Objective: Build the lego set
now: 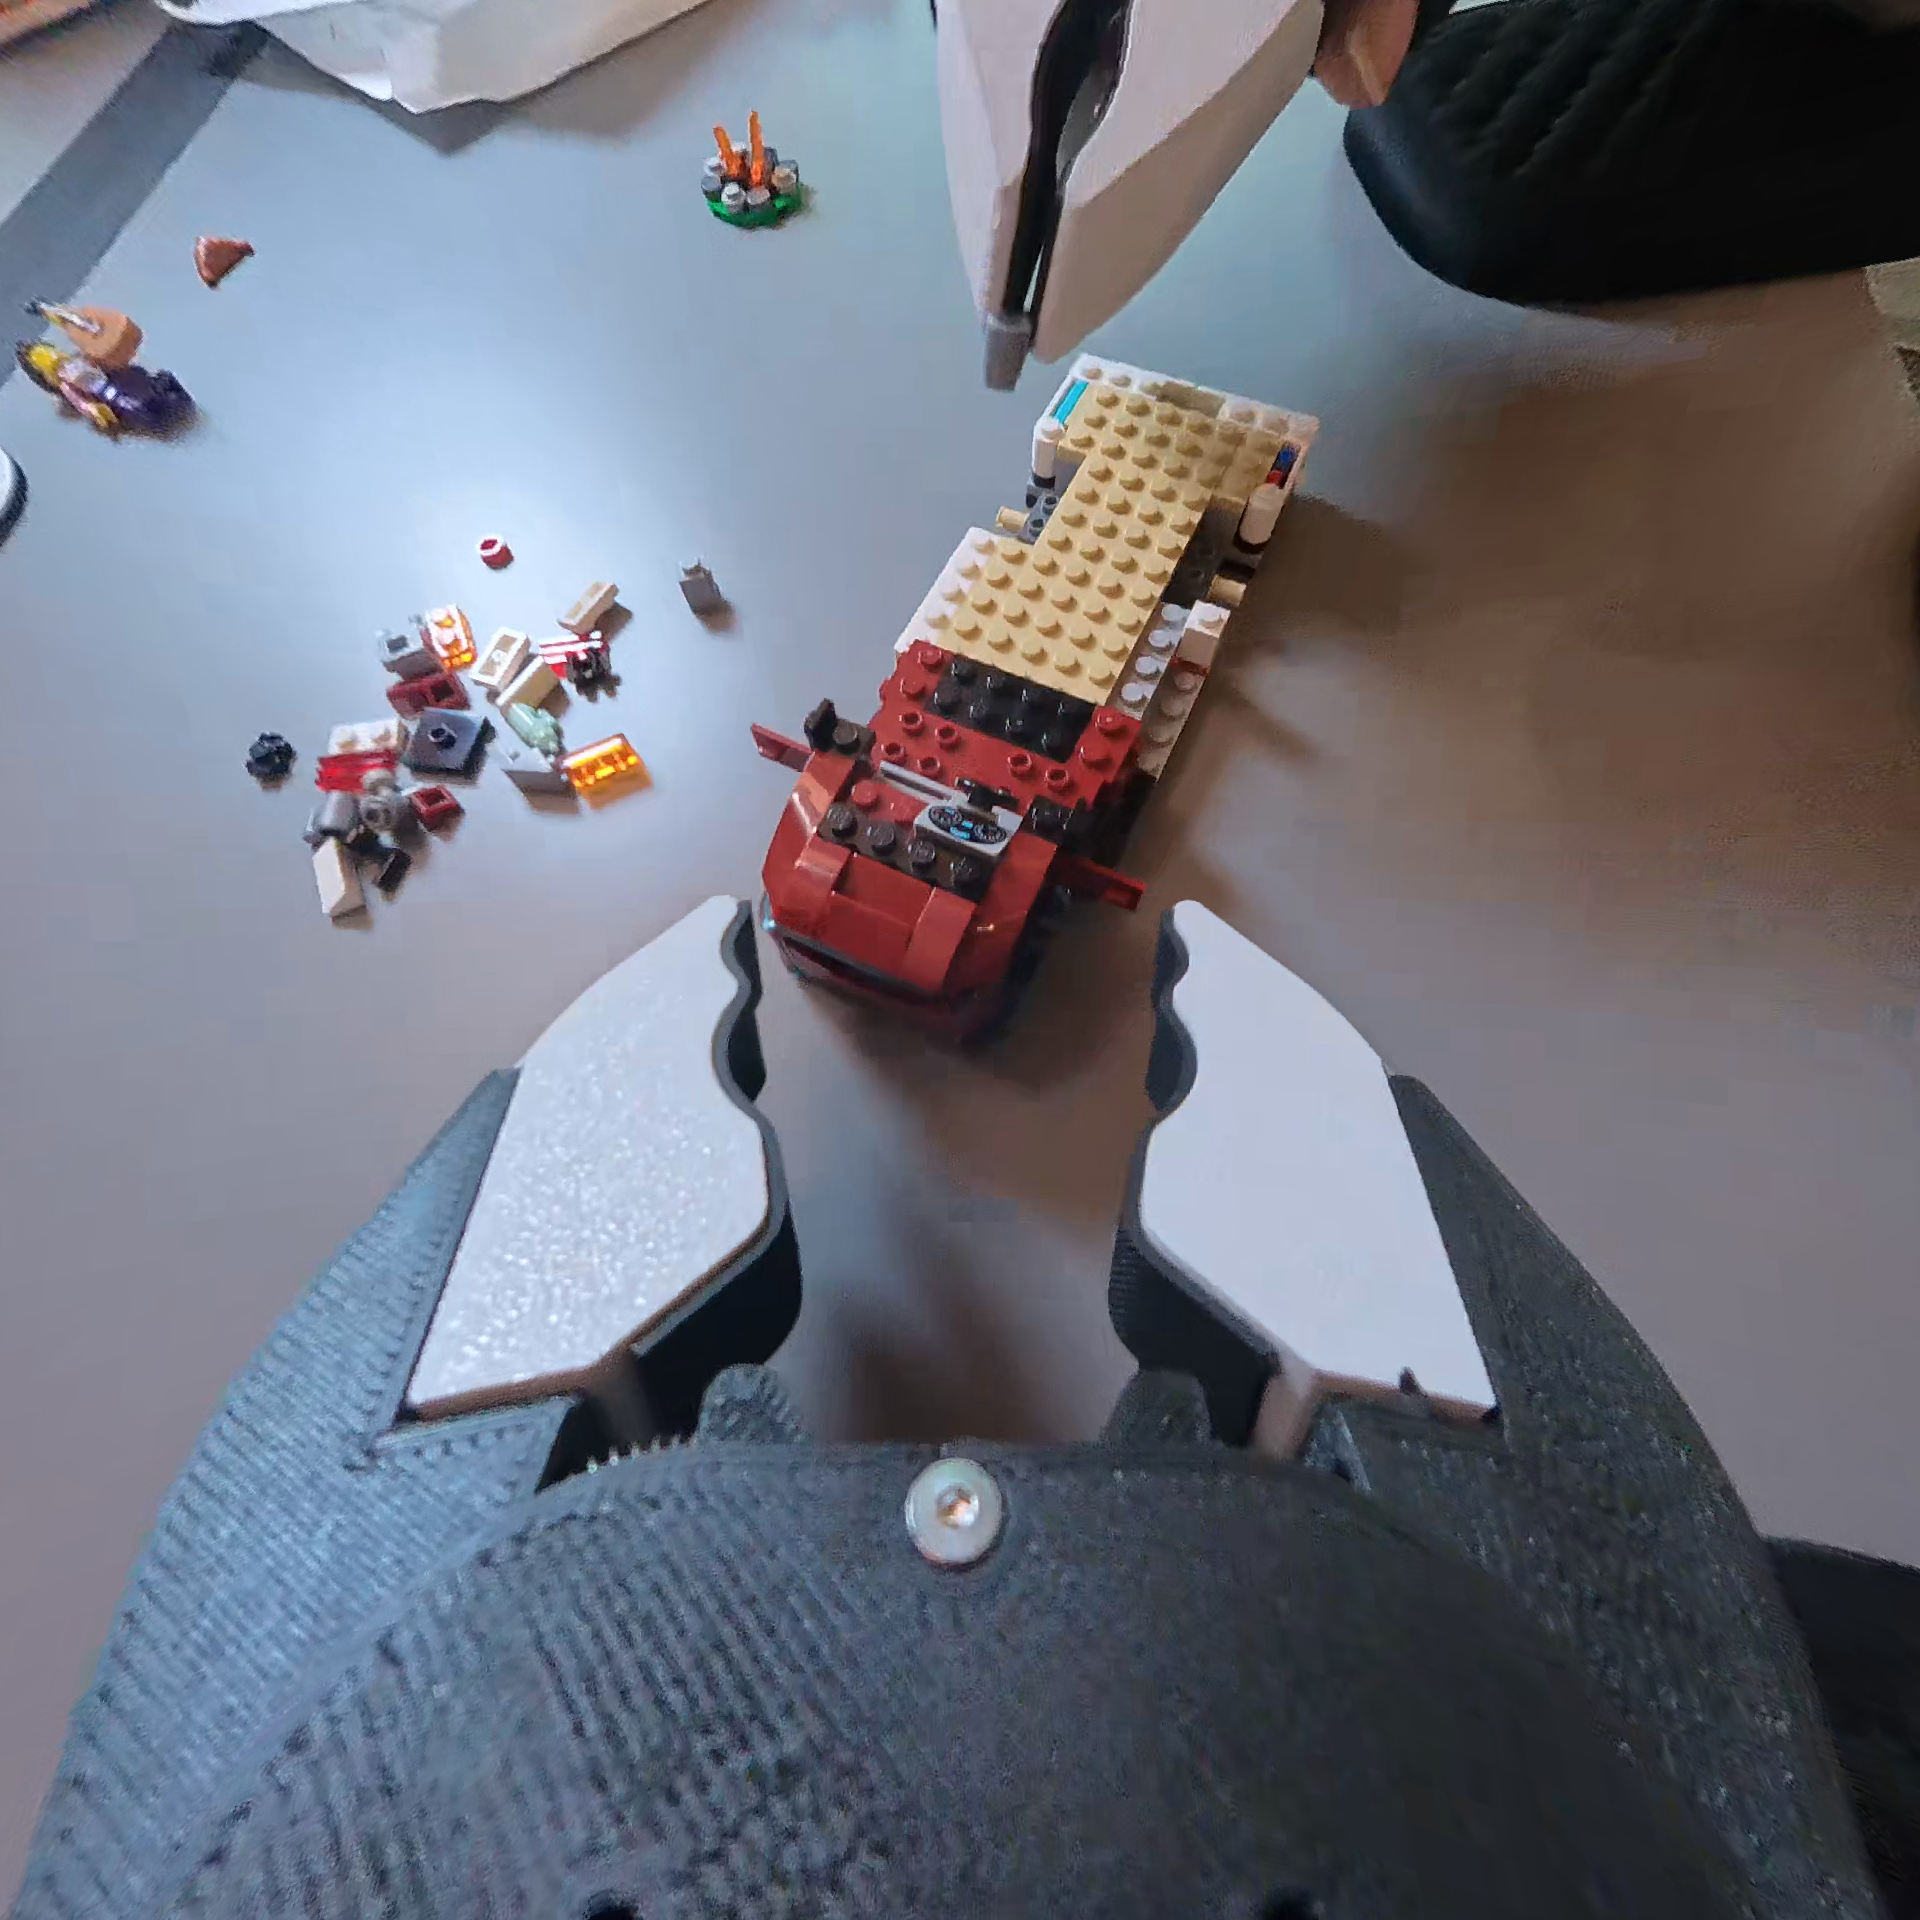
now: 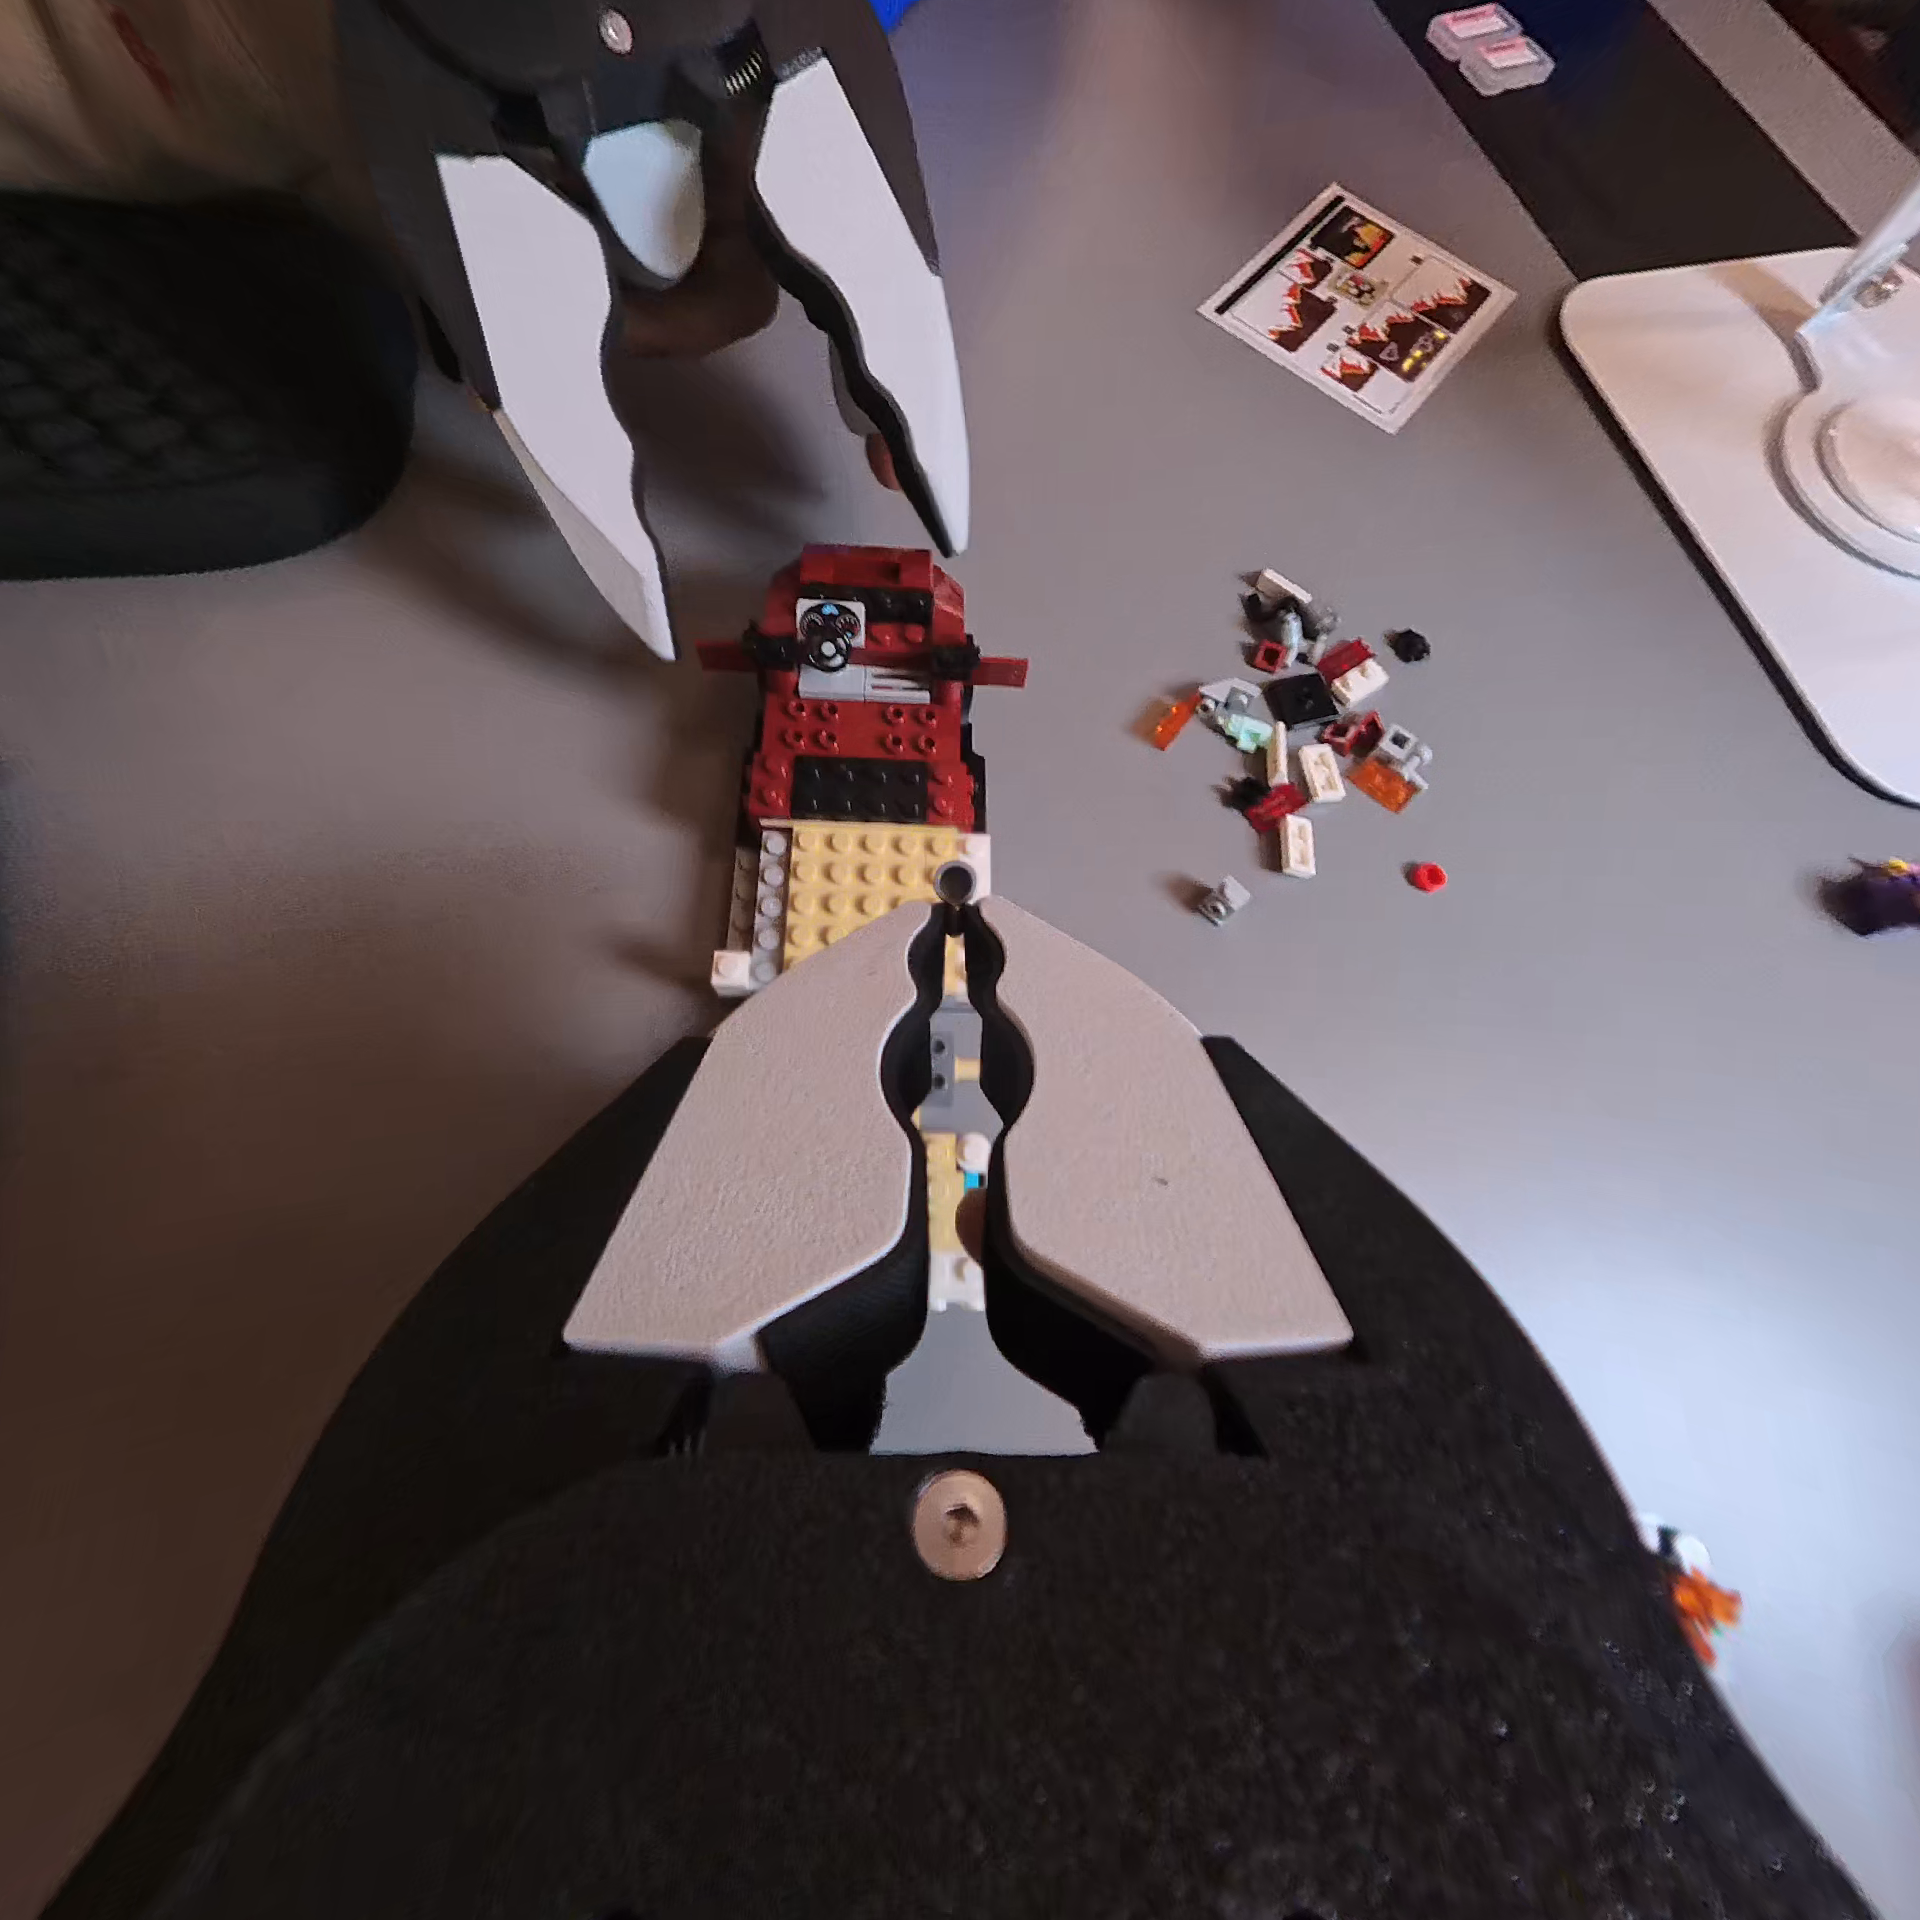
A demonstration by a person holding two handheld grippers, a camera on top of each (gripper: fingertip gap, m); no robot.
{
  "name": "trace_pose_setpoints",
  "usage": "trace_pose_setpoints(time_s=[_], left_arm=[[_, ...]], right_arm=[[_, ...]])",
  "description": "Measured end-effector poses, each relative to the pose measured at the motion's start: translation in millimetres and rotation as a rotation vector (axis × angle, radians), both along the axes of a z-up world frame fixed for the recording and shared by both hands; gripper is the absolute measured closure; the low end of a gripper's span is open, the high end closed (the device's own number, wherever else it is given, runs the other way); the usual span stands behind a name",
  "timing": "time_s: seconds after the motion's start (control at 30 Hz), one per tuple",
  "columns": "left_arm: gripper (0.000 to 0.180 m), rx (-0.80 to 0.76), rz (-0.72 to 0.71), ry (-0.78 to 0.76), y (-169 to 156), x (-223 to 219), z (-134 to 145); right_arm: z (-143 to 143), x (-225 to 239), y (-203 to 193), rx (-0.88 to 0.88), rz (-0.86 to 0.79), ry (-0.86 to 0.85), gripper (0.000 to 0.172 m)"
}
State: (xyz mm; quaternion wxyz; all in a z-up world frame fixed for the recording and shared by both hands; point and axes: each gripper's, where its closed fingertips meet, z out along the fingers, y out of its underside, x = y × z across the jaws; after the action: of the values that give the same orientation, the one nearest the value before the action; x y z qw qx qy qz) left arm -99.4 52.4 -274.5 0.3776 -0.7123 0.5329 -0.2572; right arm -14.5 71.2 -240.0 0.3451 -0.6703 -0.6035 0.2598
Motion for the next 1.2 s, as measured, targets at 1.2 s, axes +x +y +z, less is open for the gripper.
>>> trace_pose_setpoints(time_s=[1.2], left_arm=[[0.177, 0.15, -0.049, -0.047, 10.6, 11.7, 27.5]], right_arm=[[-22.4, -71.2, -9.1, -0.157, 0.076, -0.301, 0.168]])
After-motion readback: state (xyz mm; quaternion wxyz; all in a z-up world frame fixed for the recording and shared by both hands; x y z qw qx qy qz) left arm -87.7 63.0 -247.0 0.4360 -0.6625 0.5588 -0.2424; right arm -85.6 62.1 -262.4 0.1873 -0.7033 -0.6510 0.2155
